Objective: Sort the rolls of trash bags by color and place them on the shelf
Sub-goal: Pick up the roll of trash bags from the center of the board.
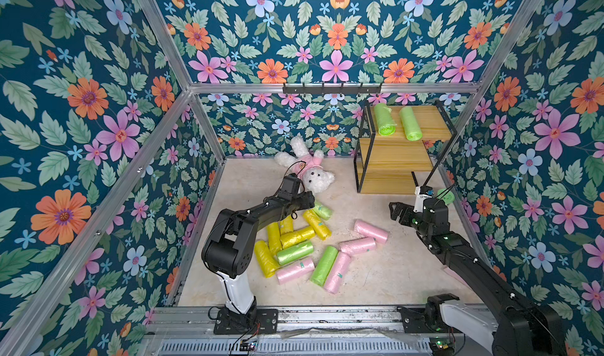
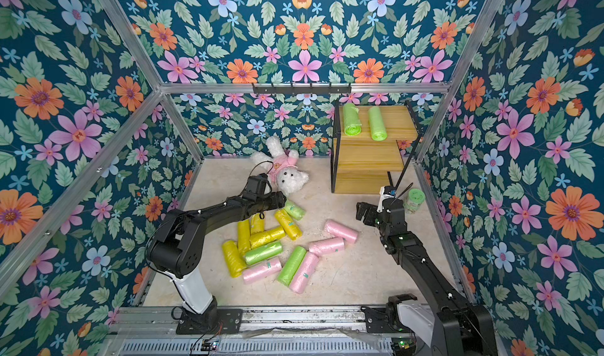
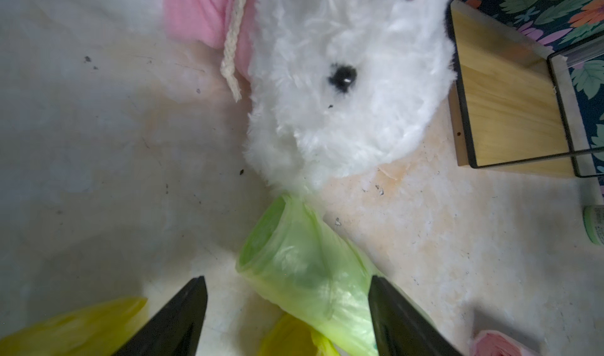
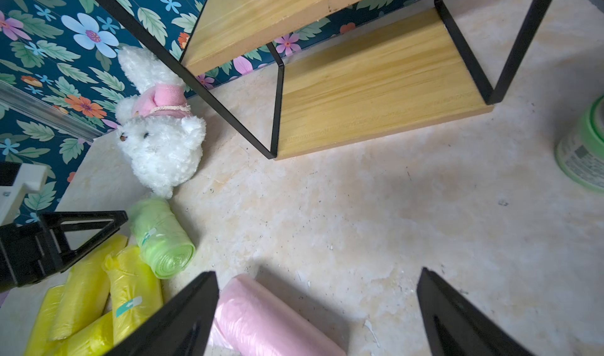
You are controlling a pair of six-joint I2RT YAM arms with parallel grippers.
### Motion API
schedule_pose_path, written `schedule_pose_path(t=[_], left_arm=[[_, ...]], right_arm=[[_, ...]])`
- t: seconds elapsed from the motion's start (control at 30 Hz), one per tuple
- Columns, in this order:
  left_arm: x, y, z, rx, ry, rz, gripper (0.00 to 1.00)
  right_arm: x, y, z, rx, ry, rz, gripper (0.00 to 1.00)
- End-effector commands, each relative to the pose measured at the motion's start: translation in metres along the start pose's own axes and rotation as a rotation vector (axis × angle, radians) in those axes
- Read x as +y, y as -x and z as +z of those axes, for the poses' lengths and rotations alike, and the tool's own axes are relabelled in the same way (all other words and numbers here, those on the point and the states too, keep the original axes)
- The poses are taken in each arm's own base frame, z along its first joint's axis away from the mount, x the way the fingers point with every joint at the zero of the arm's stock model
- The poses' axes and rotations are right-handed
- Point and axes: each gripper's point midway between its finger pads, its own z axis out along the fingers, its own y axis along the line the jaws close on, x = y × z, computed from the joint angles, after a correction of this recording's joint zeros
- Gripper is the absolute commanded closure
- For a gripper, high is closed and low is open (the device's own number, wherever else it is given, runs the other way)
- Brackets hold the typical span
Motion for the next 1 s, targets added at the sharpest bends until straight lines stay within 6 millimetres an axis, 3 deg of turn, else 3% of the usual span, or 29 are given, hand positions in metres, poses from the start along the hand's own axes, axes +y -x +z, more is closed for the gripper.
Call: schedule_pose_path(t=[0.0, 0.2, 0.63, 0.7, 0.8, 0.97], left_arm=[[-0.012, 0.002, 0.006, 0.003, -0.028, 0.021, 0.16], [-0.028, 0.0, 0.023, 0.044, -0.059, 0.052, 0.16], [-0.105, -0.009, 0.039, 0.085, -0.135, 0.262, 0.16], [-0.102, -0.003, 0.036, 0.055, -0.063, 0.287, 0.16], [-0.08, 0.0, 0.035, 0.042, 0.076, 0.302, 0.14], [-0.065, -0.017, 0.045, 0.105, 0.131, 0.285, 0.12]], right_arm=[[0.011, 0.009, 0.002, -0.03, 0.052, 0.012, 0.01], [0.011, 0.004, 0.006, -0.012, 0.055, 0.018, 0.01], [0.01, -0.003, 0.011, 0.008, 0.056, 0.031, 0.01], [0.01, -0.004, 0.011, 0.011, 0.057, 0.033, 0.01], [0.01, -0.005, 0.011, 0.012, 0.06, 0.033, 0.01], [0.009, -0.009, 0.013, 0.018, 0.062, 0.04, 0.01]])
